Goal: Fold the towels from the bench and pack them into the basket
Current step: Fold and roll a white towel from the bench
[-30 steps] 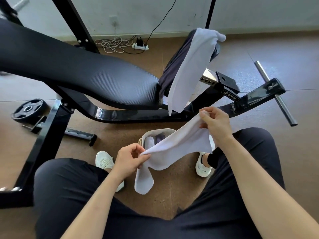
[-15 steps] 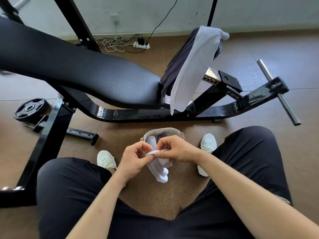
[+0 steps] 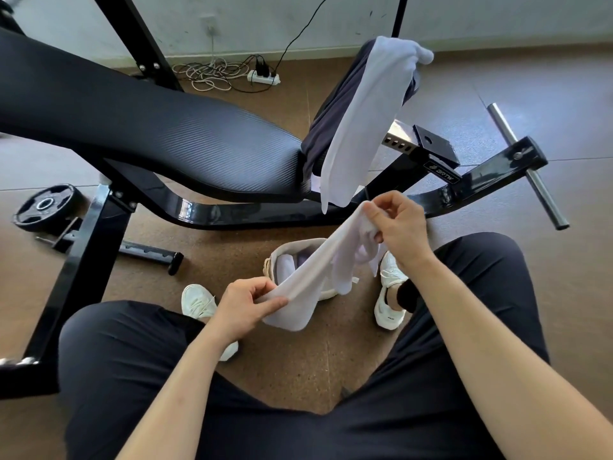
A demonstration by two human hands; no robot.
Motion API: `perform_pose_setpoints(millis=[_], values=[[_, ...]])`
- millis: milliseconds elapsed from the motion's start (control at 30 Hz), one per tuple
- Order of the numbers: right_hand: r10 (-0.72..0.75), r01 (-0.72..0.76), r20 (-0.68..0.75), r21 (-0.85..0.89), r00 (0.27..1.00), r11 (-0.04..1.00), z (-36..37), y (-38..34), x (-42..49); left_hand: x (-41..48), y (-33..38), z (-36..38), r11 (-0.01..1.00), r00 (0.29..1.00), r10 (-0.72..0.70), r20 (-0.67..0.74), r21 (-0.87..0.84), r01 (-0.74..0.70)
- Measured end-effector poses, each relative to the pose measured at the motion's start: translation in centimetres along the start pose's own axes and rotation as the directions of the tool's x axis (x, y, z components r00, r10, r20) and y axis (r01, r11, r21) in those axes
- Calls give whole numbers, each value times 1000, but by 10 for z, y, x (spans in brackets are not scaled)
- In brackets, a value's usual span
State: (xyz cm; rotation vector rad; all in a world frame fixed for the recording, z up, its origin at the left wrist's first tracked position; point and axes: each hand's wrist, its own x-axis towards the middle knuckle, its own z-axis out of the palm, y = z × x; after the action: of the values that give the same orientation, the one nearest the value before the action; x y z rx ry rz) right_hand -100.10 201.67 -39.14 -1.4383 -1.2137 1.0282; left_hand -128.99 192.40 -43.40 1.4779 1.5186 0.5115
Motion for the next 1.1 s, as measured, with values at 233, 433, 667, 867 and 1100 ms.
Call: perform_pose_setpoints(millis=[233,433,667,867,1100], values=[[6,-9,-162,-15,987,1000,-27,7,17,3,-11,-6,999,995,-20,-103,44,25],[14,-65,-208,-239,978,969,-43,19,28,6,-12,-7,978,967,-152,-205,-170,118],[245,-172,132,-411,960,895,-24,27,18,4,2,-12,808,945,-229,-233,-588,51],[186,-69,308,-354,933,933,13,23,-5,-1,16,-1,839,973,-182,-138,-539,80],[68,1,298,-223,952,975,56,16,-41,-4,24,10,858,971,-173,-166,-509,66]])
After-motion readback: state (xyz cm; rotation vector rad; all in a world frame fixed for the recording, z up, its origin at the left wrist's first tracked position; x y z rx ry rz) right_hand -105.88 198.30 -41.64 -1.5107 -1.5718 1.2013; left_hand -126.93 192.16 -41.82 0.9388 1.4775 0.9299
